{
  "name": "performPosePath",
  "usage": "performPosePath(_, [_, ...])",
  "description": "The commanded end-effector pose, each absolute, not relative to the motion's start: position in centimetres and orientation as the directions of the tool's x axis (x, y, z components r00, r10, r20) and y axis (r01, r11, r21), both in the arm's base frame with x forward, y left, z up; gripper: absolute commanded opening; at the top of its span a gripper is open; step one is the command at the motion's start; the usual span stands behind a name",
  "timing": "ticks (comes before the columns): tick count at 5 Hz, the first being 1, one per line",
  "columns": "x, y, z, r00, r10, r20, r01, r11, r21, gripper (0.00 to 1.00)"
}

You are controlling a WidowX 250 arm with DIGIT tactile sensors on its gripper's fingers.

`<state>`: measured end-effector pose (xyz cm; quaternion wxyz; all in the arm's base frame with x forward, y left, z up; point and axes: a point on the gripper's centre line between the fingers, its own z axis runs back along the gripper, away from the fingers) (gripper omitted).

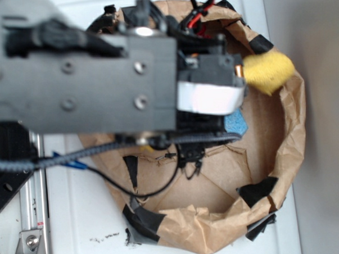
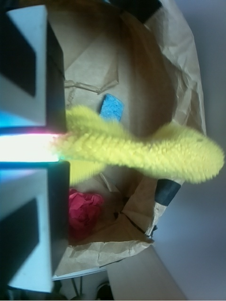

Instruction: Grab the yellow cloth.

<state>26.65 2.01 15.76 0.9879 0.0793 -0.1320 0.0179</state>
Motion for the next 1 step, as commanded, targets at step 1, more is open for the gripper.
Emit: performPosePath(1, [26.29,3.51,16.75,0.956,0.037,0.290,-0.081,0.986,0.144,0.00])
